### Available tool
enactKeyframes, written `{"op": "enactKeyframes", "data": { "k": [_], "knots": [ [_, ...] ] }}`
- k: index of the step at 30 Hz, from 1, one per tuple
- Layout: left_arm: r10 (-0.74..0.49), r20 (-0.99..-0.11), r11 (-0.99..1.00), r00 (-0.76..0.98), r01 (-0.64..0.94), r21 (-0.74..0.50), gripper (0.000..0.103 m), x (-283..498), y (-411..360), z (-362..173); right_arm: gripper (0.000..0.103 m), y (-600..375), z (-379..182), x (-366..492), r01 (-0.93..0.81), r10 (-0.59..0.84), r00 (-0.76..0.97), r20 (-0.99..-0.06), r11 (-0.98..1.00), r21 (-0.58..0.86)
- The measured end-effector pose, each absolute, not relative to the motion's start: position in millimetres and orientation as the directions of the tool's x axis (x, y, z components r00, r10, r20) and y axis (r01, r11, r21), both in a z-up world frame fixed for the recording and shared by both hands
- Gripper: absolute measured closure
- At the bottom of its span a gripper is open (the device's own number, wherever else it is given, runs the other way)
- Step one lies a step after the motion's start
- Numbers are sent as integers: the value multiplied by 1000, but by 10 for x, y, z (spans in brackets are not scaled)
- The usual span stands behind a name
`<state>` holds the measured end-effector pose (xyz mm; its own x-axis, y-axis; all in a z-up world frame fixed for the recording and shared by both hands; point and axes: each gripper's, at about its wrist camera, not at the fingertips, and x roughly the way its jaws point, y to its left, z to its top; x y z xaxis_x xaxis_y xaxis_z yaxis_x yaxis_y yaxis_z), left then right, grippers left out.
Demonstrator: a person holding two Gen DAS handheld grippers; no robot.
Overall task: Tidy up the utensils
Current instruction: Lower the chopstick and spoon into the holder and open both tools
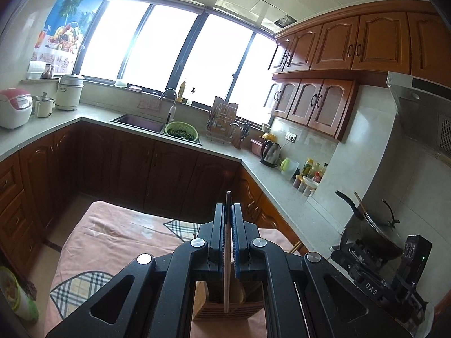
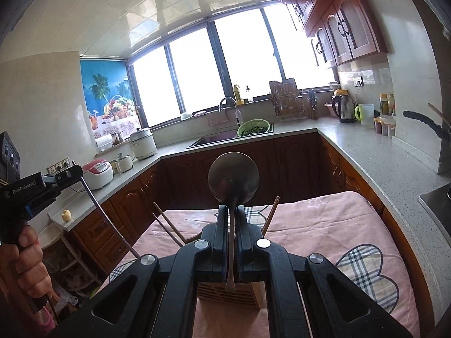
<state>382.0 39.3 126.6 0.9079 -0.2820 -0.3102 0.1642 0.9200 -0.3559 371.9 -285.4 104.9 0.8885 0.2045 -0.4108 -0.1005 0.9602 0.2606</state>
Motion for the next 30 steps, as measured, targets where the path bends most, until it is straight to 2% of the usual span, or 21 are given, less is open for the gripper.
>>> {"op": "enactKeyframes", "data": {
  "k": [9, 18, 30],
  "knots": [
    [-247, -359, 915, 900, 94, -392, 100, 4389, 355, 869, 98, -2904, 822, 4052, -83, 210, 883, -419, 950, 301],
    [-241, -421, 918, 874, 65, -391, 100, 4801, 219, 457, 98, -2802, 343, 4233, -66, 219, 840, -496, 949, 307],
    [-261, -486, 925, 834, 73, -373, 100, 5107, 121, 227, 98, -2661, -29, 4365, -70, 237, 775, -586, 954, 293]
  ]
}}
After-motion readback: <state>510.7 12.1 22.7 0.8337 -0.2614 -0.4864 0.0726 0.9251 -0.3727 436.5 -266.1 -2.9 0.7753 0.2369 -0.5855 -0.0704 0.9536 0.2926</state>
